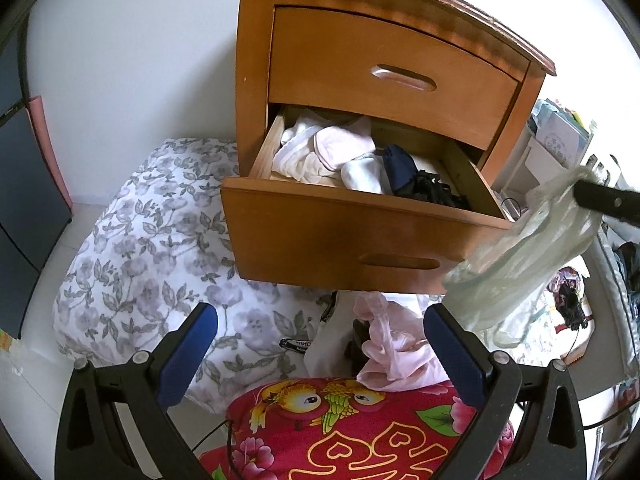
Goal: Take underwear out of drawer
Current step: 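Lower the lace garment onto the pink shirt and open the right gripper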
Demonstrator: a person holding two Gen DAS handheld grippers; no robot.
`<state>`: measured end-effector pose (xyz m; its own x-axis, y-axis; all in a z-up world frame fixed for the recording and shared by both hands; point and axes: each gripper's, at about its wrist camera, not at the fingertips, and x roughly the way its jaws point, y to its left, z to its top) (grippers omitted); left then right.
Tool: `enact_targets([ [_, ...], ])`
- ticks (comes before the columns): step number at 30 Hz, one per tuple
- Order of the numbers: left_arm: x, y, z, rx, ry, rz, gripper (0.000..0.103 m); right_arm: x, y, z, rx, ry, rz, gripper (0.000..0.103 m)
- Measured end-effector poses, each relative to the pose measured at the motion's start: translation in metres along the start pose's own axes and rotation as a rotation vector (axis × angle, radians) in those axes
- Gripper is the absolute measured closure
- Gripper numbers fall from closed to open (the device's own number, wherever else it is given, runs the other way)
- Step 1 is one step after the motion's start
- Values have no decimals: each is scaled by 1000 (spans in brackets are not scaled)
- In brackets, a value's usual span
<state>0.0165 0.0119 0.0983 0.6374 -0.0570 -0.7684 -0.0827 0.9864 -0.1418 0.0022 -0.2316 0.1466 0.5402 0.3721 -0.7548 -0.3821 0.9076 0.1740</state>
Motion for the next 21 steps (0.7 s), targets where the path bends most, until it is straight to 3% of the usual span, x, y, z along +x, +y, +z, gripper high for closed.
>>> enact_targets([
  [12, 11, 7, 0, -19, 23, -3, 1, 57, 21, -9, -31, 123, 42, 93],
  [21, 18, 11, -1, -29, 40, -7, 1, 130, 10, -49, 48, 311, 53, 92],
])
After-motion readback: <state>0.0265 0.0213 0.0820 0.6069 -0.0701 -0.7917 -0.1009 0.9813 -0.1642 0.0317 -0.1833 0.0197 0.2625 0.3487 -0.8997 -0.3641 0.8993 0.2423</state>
